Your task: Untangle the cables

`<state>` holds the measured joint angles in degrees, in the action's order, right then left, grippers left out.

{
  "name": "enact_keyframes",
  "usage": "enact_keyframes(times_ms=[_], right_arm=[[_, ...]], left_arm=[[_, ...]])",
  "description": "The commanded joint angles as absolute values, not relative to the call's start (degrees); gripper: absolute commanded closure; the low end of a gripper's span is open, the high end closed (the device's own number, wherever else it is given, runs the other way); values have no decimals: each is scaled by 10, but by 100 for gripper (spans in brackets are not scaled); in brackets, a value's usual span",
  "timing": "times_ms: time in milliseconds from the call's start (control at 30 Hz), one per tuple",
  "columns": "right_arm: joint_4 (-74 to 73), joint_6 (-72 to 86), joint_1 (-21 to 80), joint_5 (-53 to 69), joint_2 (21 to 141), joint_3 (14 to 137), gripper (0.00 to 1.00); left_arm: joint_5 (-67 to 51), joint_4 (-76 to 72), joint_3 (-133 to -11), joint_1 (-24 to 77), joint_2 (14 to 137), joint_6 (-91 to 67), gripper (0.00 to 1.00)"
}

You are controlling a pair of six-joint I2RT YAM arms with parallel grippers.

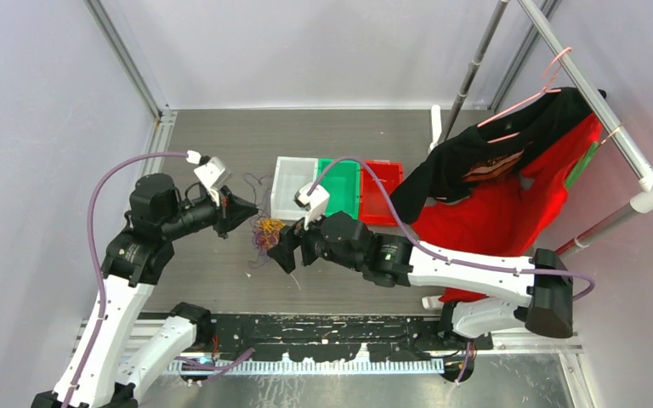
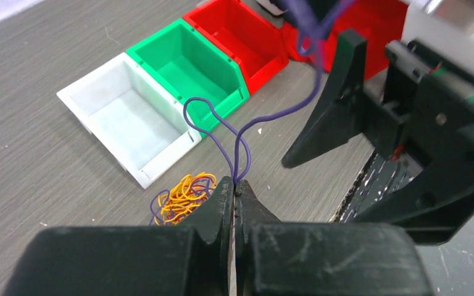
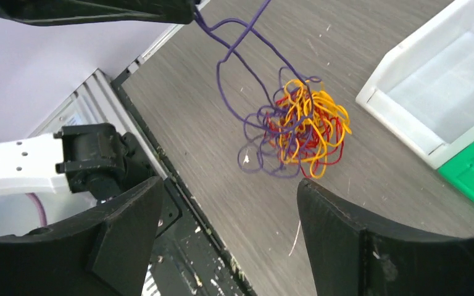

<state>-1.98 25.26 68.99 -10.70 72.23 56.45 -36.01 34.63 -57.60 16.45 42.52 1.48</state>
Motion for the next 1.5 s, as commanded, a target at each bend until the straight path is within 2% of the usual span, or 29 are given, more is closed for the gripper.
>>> enact_keyframes(times_ms=[0,300,667,1033,1267,1467], right_arm=[[76,192,697,-171,741,569,16],[176,179,704,-248,785,563,16],[261,160,709,-293,907,603,17],[312,201,709,-316,920,542,18],[338,228,708,-338,886,477,22],[346,262,707,-336,847,413,33]], left_arm=[[-368,344,-627,166,419,-11,100],[-396,358,-645,165,422,-25,100],[-489,377,-701,165,440,-51,100],[-543,382,-763,166,453,-97,100],[-541,386,-786,165,450,-97,100],[-521,397,-792,165,449,-90,100]])
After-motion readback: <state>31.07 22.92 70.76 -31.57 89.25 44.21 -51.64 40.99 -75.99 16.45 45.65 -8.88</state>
